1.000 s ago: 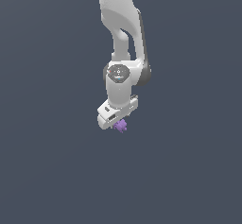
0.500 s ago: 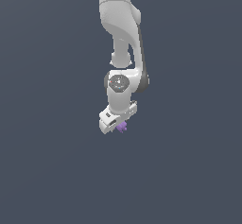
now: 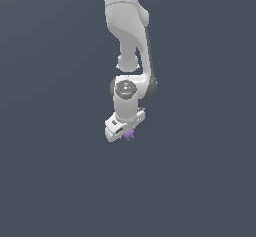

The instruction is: Pick up the object and move it to a goal position.

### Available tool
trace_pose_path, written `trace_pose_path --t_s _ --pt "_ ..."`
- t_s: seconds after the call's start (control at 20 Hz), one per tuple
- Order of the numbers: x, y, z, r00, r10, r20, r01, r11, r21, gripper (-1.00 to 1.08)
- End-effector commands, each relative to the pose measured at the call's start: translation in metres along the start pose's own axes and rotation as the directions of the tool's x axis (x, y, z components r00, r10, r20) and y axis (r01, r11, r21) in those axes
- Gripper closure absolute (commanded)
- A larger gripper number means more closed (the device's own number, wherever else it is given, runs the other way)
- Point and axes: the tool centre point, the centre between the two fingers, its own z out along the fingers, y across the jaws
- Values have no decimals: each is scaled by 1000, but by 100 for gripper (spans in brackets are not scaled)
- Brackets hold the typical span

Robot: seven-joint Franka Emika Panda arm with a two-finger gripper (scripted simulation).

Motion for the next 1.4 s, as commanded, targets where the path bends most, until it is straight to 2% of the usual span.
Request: trace_pose_path --t_s 0.0,0.6,1.35 --pt "0 0 1 1000 0 1 0 1000 1 108" --pt "8 8 -19 1000 0 0 0 1000 0 108" --pt "49 52 -122 1000 0 -1 0 1000 1 108"
